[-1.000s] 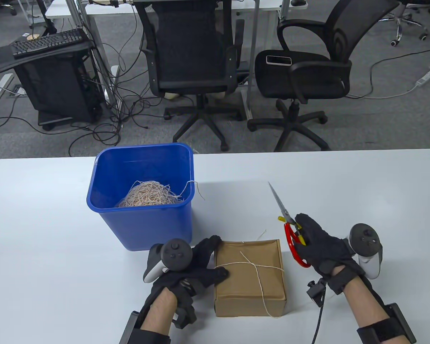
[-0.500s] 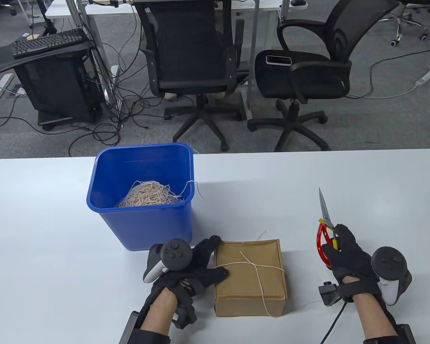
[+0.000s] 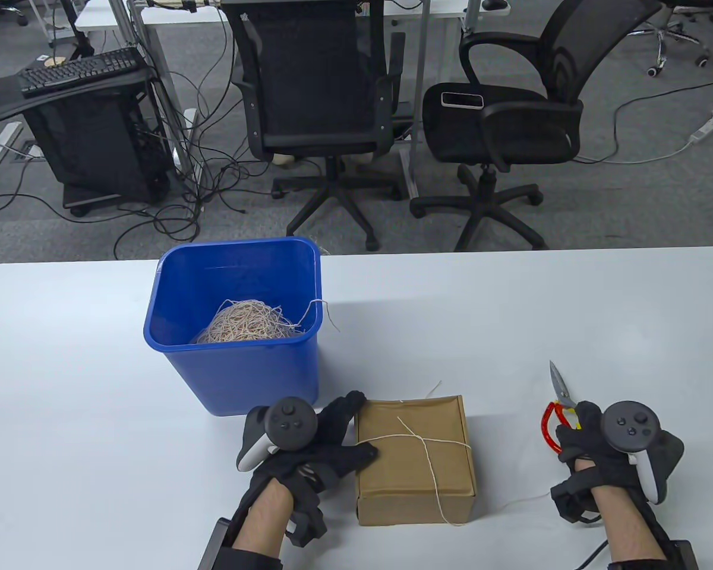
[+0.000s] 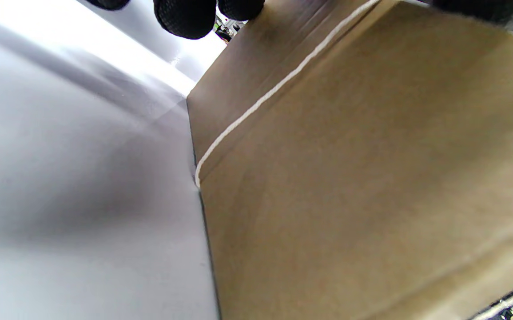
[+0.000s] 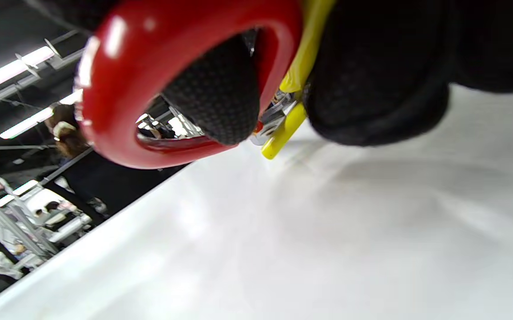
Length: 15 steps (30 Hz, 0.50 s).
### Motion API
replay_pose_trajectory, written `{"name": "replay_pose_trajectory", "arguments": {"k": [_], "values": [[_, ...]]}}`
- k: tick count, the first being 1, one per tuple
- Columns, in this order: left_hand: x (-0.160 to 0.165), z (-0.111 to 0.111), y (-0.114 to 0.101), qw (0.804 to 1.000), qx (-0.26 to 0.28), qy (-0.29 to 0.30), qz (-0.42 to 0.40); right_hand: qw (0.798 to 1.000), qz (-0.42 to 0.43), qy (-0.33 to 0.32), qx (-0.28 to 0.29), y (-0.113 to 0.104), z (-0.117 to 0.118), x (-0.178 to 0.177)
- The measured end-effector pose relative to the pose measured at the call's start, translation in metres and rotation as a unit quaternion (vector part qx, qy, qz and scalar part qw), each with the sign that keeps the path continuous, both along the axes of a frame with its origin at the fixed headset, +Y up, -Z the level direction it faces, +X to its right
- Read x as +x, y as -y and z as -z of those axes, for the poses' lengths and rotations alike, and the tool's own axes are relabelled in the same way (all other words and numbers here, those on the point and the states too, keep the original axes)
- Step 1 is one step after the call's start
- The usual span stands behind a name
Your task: Cut the packaging cotton rope with scissors
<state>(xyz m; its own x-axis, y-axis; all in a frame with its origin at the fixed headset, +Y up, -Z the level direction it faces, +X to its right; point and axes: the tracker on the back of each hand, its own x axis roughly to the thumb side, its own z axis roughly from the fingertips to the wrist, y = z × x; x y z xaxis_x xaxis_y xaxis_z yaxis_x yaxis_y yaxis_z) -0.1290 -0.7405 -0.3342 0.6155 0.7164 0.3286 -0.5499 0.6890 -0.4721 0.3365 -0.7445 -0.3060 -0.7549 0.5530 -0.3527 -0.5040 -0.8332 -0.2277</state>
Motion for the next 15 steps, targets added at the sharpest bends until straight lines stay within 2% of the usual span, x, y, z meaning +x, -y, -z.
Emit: {"name": "replay_pose_trajectory", "arguments": {"k": [6, 8, 15], "values": [[0.0, 0.0, 0.0, 1.0, -0.001, 0.0, -0.002, 0.995, -0.087, 0.004, -0.057, -0.001, 0.003, -0.003], [0.0, -0.001, 0.0, 1.0, 0.0, 0.0, -0.002, 0.987, -0.126, -0.004, -0.103, 0.001, 0.005, -0.008], [0.0, -0.001, 0.001, 1.0, -0.001, -0.001, -0.003, 0.979, -0.17, -0.009, -0.111, 0.004, 0.009, -0.016]]}}
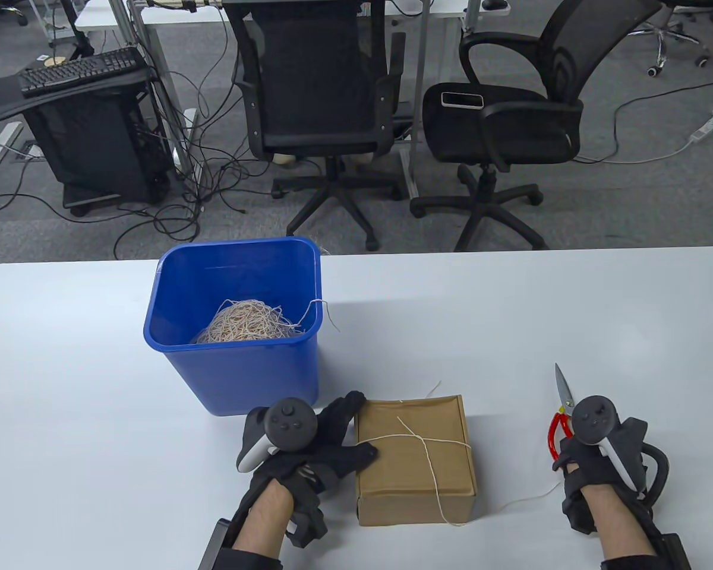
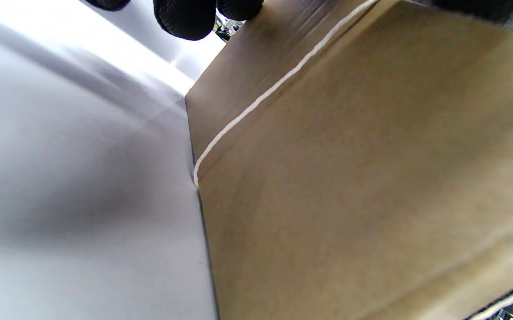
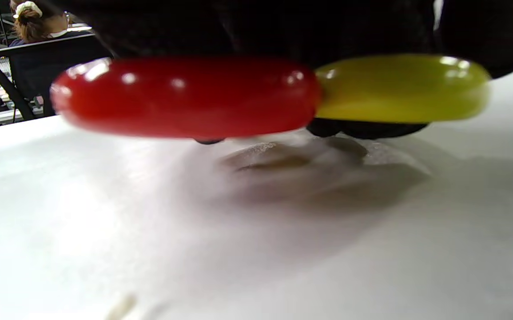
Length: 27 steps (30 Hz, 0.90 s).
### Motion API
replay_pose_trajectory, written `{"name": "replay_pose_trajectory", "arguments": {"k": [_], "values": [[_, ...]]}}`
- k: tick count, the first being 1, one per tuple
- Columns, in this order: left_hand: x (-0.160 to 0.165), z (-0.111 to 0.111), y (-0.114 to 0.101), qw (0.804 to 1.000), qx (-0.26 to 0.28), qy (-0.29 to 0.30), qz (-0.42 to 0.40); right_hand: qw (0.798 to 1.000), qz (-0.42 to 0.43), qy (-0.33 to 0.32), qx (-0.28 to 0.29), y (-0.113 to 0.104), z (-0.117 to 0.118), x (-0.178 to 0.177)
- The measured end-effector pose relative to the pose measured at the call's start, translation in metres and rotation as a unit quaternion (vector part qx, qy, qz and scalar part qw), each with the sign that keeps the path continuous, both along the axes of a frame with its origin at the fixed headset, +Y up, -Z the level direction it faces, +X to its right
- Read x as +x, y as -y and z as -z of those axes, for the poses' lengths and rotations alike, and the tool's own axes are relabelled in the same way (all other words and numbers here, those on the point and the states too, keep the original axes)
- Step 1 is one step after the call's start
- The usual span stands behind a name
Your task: Cut the packaging cotton rope with scissors
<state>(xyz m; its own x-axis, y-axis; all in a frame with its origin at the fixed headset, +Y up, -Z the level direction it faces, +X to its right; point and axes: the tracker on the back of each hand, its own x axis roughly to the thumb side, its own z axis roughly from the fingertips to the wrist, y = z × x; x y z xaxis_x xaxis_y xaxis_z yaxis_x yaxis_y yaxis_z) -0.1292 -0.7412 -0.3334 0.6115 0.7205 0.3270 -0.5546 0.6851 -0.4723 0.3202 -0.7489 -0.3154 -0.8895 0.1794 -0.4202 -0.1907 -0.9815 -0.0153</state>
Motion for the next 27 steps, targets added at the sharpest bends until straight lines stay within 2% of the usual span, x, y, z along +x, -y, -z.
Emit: {"name": "replay_pose_trajectory", "arguments": {"k": [7, 10, 13, 16, 18, 19, 20, 21, 23, 25, 27], "values": [[0.0, 0.0, 0.0, 1.0, -0.001, 0.0, -0.003, 0.999, 0.004, -0.013, -0.047, -0.004, 0.001, -0.002], [0.0, 0.0, 0.001, 1.0, -0.002, 0.0, -0.004, 0.999, -0.003, -0.013, -0.035, -0.007, -0.002, -0.001], [-0.001, 0.0, 0.001, 1.0, -0.004, -0.001, -0.007, 0.999, 0.006, -0.01, 0.046, -0.017, -0.007, -0.002], [-0.001, 0.0, 0.001, 1.0, -0.006, -0.001, -0.009, 0.988, 0.03, -0.05, 0.14, -0.03, -0.012, -0.012], [-0.001, 0.0, 0.0, 1.0, -0.006, -0.001, -0.007, 0.975, 0.061, -0.104, 0.189, -0.037, -0.014, -0.024], [-0.001, 0.001, 0.0, 1.0, -0.005, 0.0, -0.006, 0.963, 0.08, -0.151, 0.207, -0.041, -0.015, -0.033], [-0.001, 0.001, 0.0, 1.0, -0.005, 0.0, -0.005, 0.943, 0.103, -0.223, 0.224, -0.047, -0.015, -0.045], [-0.001, 0.001, 0.0, 1.0, -0.006, 0.0, -0.006, 0.934, 0.112, -0.249, 0.229, -0.049, -0.015, -0.05], [-0.001, 0.001, 0.0, 1.0, -0.008, 0.001, -0.008, 0.899, 0.139, -0.341, 0.238, -0.059, -0.015, -0.071], [-0.001, 0.001, 0.0, 1.0, -0.008, 0.001, -0.008, 0.866, 0.178, -0.413, 0.22, -0.069, -0.012, -0.096], [-0.001, 0.001, 0.0, 1.0, -0.01, 0.002, -0.008, 0.846, 0.214, -0.457, 0.172, -0.074, -0.008, -0.116]]}}
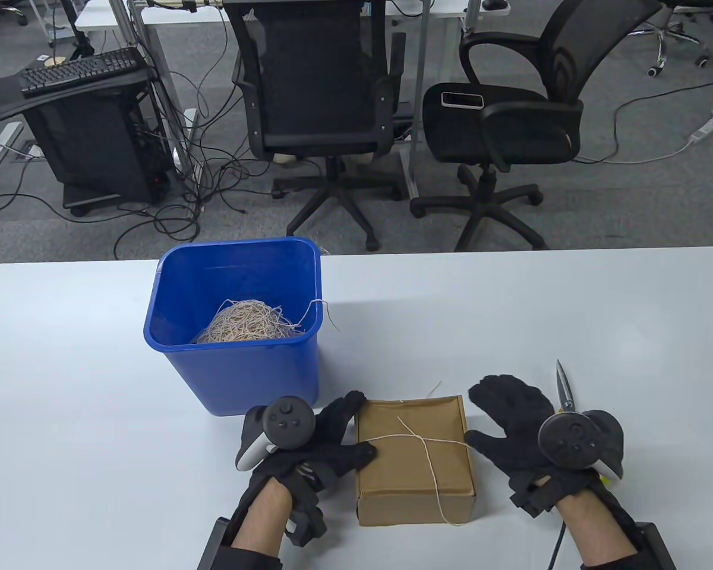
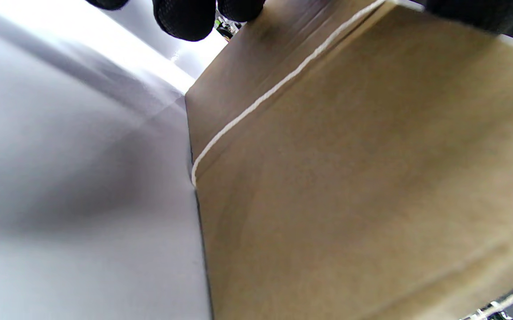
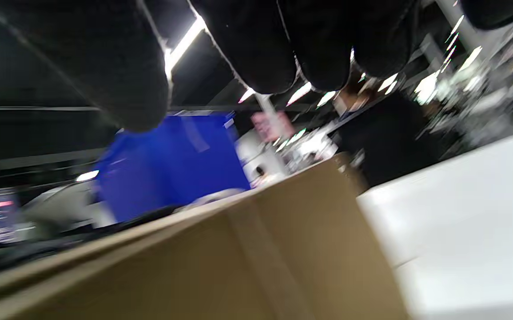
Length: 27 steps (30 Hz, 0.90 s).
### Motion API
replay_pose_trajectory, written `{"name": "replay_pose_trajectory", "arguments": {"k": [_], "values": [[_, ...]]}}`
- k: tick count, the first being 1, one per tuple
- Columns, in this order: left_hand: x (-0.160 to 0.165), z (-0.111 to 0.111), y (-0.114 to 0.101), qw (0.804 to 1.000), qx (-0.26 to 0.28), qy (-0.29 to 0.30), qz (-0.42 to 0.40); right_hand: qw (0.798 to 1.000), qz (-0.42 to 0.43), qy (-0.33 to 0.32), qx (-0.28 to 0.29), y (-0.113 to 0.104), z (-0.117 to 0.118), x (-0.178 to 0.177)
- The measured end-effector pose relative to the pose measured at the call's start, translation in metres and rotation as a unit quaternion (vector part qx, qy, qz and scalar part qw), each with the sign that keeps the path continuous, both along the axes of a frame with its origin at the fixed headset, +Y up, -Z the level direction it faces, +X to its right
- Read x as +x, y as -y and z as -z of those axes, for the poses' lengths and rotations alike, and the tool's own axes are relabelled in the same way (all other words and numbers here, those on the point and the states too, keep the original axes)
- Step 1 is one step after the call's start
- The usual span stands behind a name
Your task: Cut the packaging cotton rope with scissors
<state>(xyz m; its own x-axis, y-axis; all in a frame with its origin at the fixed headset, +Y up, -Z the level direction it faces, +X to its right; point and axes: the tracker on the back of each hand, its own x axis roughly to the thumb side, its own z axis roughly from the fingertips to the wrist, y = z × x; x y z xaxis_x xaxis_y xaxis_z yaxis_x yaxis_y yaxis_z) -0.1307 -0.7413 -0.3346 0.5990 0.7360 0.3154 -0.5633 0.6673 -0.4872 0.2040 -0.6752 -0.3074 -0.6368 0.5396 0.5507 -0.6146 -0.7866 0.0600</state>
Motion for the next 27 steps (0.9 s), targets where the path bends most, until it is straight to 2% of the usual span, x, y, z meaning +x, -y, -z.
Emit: {"name": "replay_pose_trajectory", "arguments": {"k": [1, 4, 6, 9, 15, 20, 23, 27], "values": [[0.0, 0.0, 0.0, 1.0, 0.0, 0.0, 0.0, 0.998, -0.02, -0.043, -0.044, -0.002, 0.003, -0.013], [0.0, 0.0, 0.0, 1.0, 0.0, 0.0, 0.001, 0.983, -0.099, -0.108, -0.115, -0.005, 0.014, -0.035], [0.0, 0.0, 0.0, 1.0, 0.0, 0.0, 0.002, 0.965, -0.17, -0.124, -0.156, -0.004, 0.021, -0.044], [0.0, 0.001, 0.0, 1.0, 0.0, 0.0, 0.003, 0.949, -0.203, -0.138, -0.2, 0.0, 0.026, -0.053], [0.0, 0.001, 0.0, 1.0, -0.002, 0.001, 0.003, 0.934, -0.253, -0.145, -0.207, 0.003, 0.027, -0.066], [0.0, 0.001, 0.0, 1.0, -0.001, 0.001, 0.004, 0.889, -0.354, -0.16, -0.243, 0.009, 0.023, -0.08], [0.0, 0.001, 0.001, 1.0, -0.001, 0.001, 0.003, 0.883, -0.345, -0.174, -0.266, 0.007, 0.026, -0.08], [0.0, 0.001, 0.0, 1.0, -0.002, 0.001, 0.003, 0.893, -0.261, -0.179, -0.319, 0.003, 0.035, -0.07]]}}
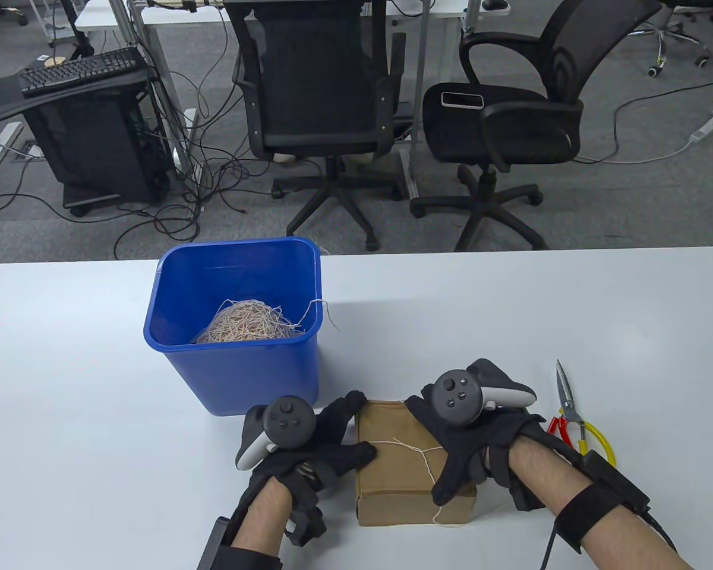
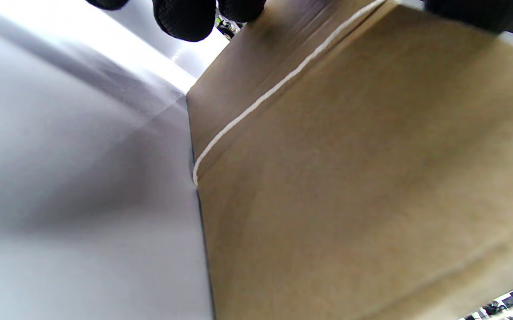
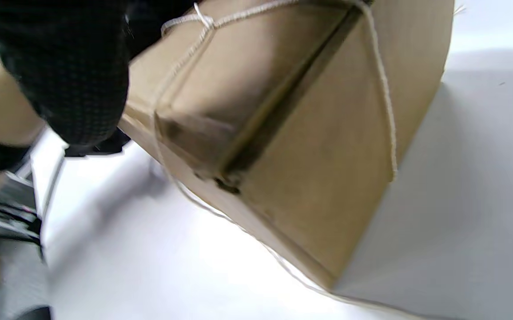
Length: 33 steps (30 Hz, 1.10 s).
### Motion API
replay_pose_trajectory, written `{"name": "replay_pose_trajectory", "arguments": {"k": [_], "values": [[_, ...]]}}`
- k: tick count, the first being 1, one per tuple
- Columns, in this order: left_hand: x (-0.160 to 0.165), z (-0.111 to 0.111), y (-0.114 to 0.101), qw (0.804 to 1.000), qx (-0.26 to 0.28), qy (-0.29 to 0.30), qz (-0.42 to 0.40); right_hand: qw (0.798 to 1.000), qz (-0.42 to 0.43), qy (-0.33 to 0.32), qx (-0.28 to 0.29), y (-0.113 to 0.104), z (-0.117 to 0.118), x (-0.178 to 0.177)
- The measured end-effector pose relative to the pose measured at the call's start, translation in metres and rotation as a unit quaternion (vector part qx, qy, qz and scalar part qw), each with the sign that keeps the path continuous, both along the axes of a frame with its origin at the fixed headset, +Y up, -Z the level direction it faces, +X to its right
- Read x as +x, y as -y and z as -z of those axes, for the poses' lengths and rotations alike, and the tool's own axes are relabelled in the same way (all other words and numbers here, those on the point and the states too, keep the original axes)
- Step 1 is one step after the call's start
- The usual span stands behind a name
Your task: Cut the packaging cotton rope with scissors
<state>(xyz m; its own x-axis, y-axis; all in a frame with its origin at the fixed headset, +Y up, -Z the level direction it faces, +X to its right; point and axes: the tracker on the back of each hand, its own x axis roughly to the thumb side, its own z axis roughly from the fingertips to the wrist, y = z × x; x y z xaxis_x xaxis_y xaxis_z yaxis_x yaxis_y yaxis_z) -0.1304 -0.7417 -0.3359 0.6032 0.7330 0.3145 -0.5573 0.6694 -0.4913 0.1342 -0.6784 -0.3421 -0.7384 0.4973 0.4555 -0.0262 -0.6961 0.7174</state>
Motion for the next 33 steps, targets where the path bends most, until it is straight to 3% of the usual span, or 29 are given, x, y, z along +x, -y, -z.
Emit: {"name": "replay_pose_trajectory", "arguments": {"k": [4, 6, 13, 15, 20, 26, 29, 33], "values": [[0.0, 0.0, 0.0, 1.0, -0.001, 0.0, -0.001, 1.0, -0.011, -0.006, -0.014, 0.001, 0.001, 0.003], [0.0, 0.0, 0.0, 1.0, -0.001, 0.0, -0.001, 0.997, -0.068, -0.03, 0.019, 0.005, -0.003, -0.002], [0.001, -0.001, 0.001, 1.0, 0.0, 0.0, -0.001, 0.982, -0.138, -0.082, 0.103, 0.014, -0.008, -0.027], [0.001, -0.001, 0.001, 1.0, -0.001, -0.002, -0.004, 0.98, -0.13, -0.091, 0.118, 0.016, -0.007, -0.027], [0.001, 0.0, 0.002, 1.0, 0.0, -0.009, -0.014, 0.994, -0.043, -0.049, 0.092, 0.027, -0.006, -0.019], [-0.002, -0.001, 0.008, 0.998, -0.02, -0.014, -0.054, 0.989, 0.023, -0.029, 0.14, 0.027, -0.008, -0.015], [-0.006, -0.001, 0.012, 0.997, -0.029, -0.022, -0.067, 0.992, 0.032, -0.018, 0.117, 0.03, -0.008, -0.013], [-0.009, -0.001, 0.015, 0.996, -0.045, -0.023, -0.08, 0.99, 0.017, -0.024, 0.136, 0.026, -0.005, -0.016]]}}
